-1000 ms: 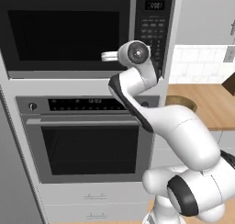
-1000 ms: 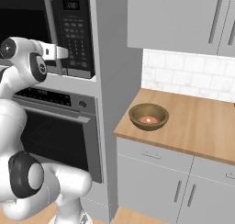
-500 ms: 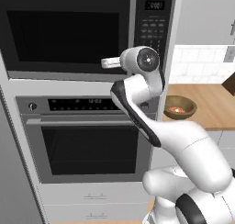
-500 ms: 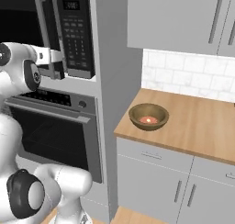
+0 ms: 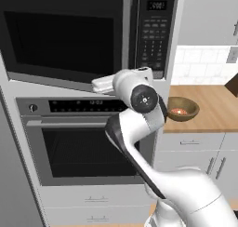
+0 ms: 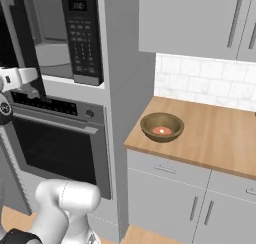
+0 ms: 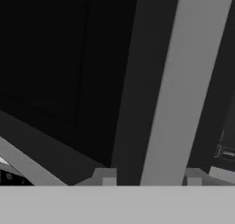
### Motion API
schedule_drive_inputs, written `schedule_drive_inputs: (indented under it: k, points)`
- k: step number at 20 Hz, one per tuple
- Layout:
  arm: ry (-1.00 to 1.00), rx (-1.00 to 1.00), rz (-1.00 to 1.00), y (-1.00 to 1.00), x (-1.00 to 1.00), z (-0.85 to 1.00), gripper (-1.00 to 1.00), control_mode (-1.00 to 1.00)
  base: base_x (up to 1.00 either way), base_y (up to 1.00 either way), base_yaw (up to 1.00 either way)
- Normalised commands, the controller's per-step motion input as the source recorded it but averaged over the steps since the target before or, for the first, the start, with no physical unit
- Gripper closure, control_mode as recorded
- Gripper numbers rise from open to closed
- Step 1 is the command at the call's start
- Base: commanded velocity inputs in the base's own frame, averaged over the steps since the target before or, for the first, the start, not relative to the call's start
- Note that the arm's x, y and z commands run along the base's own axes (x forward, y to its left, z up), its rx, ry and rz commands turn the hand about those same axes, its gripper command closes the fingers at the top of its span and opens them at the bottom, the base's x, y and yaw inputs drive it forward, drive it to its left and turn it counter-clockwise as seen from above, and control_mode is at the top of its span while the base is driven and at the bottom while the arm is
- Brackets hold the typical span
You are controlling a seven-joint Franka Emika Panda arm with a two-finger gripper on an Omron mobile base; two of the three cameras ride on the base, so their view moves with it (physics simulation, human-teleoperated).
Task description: Open the microwave, place the bowl with waffle inside the microwave, then close the microwave door and turn it on.
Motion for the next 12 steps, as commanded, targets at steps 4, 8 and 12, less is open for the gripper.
schedule_drive_inputs:
  k: [4,8,12]
  points:
    - [0.01,-0.13,0.06,1.00,-0.90,-0.03,1.00,-1.00,0.00,0.00,0.00]
    - [0.07,-0.22,0.09,1.00,-0.89,0.00,1.00,-1.00,0.00,0.00,0.00]
    - [0.04,-0.23,0.06,1.00,-0.79,-0.06,1.00,-1.00,0.00,0.00,0.00]
